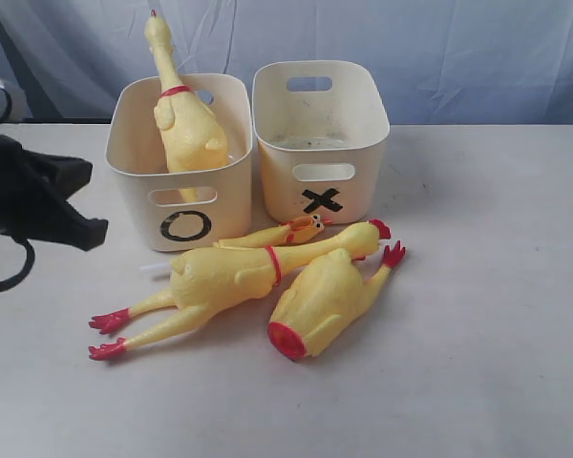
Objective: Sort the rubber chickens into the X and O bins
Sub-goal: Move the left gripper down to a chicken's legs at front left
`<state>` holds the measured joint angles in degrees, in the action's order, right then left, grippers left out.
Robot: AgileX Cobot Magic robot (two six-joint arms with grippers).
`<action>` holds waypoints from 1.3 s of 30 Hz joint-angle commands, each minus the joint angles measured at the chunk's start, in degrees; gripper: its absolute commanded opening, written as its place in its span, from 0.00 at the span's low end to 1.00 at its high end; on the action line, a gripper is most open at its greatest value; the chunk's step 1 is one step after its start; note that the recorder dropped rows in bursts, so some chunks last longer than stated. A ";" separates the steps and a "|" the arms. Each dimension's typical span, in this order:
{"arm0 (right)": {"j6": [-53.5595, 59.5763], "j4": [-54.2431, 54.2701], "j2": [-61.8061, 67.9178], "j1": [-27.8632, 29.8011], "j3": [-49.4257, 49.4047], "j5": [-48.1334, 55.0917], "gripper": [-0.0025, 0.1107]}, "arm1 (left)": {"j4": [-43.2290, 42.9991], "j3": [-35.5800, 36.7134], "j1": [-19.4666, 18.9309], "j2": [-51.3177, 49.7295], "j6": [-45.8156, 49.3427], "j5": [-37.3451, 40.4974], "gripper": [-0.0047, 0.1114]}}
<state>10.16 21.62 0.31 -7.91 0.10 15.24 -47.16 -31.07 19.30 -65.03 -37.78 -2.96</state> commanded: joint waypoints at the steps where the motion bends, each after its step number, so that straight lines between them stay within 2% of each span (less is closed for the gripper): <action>1: 0.10 0.17 -0.31 -0.14 -0.10 -0.53 0.01 | 11.01 0.43 4.45 0.39 4.26 7.67 0.04; 6: 0.10 0.17 -0.31 -0.14 -0.10 -0.41 0.01 | 21.97 0.43 8.33 0.39 7.31 13.22 0.04; 11: 0.10 0.17 -0.31 -0.14 -0.10 -0.41 0.01 | 38.62 0.43 12.04 0.28 23.14 21.10 0.04; 16: 0.10 0.17 -0.31 -0.14 -0.10 -0.41 0.01 | 51.97 0.43 15.93 0.20 45.54 19.83 0.04; 18: 0.10 0.17 -0.31 -0.14 -0.10 -0.41 0.01 | 55.59 0.43 16.32 -0.42 50.60 19.47 0.04; 20: 0.10 0.17 -0.31 -0.14 -0.10 -0.41 0.01 | 55.72 0.43 16.32 -1.84 52.46 19.67 0.05; 23: 0.10 0.17 -0.31 -0.14 -0.10 -0.41 0.01 | 56.66 0.43 16.21 -4.34 52.92 17.54 0.12; 25: 0.10 0.17 -0.31 -0.14 -0.10 -0.41 0.01 | 57.93 0.43 16.21 -5.98 52.92 15.41 0.21; 29: 0.10 0.17 -0.31 -0.14 -0.10 -0.51 0.01 | 58.21 0.31 16.21 -9.13 52.92 13.19 0.46; 31: 0.10 0.17 -0.31 -0.14 -0.10 -0.51 0.01 | 58.06 -0.20 16.21 -10.23 52.92 13.19 0.53; 35: 0.10 0.17 -0.31 -0.14 -0.10 -0.51 0.01 | 58.06 -1.76 16.21 -10.93 52.92 14.53 0.54; 39: 0.10 0.17 -0.31 -0.14 -0.10 -0.51 0.01 | 59.80 -4.16 16.21 -12.30 52.92 21.09 0.54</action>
<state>10.16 21.74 0.31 -7.91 0.10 15.24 11.24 -34.11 35.28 -76.07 15.05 14.44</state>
